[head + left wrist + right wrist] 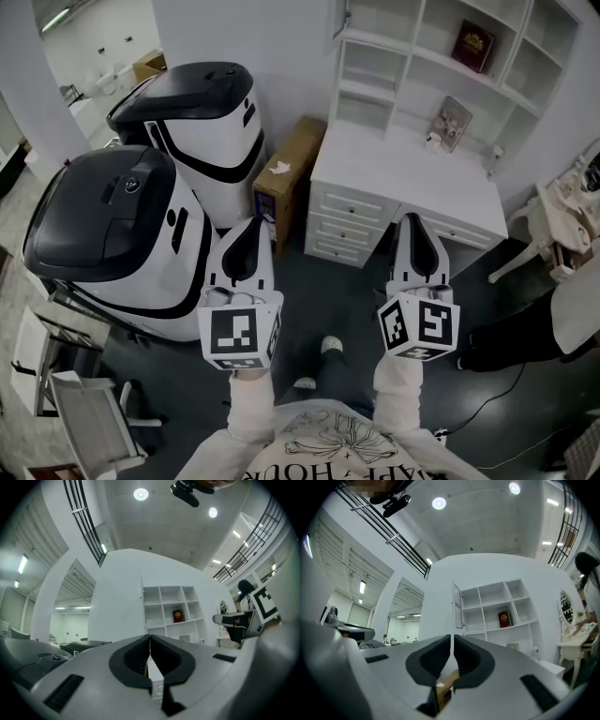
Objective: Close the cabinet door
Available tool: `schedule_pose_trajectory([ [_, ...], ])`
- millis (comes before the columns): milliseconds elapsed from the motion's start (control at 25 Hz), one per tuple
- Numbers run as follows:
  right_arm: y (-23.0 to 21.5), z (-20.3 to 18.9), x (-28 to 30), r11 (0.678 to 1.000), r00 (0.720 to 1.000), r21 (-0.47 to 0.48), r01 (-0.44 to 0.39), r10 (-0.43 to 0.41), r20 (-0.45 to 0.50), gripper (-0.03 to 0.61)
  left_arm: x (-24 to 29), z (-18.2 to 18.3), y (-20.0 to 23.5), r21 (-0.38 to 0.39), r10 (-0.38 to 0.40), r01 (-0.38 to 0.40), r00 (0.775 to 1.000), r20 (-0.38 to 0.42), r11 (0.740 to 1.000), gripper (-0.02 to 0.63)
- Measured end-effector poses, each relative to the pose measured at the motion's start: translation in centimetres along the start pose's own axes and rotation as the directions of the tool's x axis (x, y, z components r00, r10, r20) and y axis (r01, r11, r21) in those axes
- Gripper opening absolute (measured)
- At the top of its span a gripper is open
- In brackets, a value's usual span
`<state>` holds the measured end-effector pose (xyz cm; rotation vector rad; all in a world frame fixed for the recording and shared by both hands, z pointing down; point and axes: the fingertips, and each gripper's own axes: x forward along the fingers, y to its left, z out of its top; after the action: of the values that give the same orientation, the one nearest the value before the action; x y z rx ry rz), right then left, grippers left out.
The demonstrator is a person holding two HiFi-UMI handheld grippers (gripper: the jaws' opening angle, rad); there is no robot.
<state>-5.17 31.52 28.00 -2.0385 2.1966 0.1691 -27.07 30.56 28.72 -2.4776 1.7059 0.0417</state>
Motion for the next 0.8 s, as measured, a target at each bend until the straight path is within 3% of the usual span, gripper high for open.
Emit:
schedule_pose_trajectory([
  [360, -0.7, -1.9, 5.1, 1.000, 1.000, 0.013, -0.028, 0.028, -0.013, 0.006, 4.0, -1.5, 1.5, 0.000, 0.039, -0.039, 0.999, -0.017, 0.999, 0.005],
  [800, -3.2, -3.1, 15.8, 0.996, 0.996, 0.013, -0.084, 0.084, -0.005, 0.006, 13.8, -2.2, 2.7, 0.006, 0.087, -0.087, 0.996, -0.018, 0.996, 0.005],
])
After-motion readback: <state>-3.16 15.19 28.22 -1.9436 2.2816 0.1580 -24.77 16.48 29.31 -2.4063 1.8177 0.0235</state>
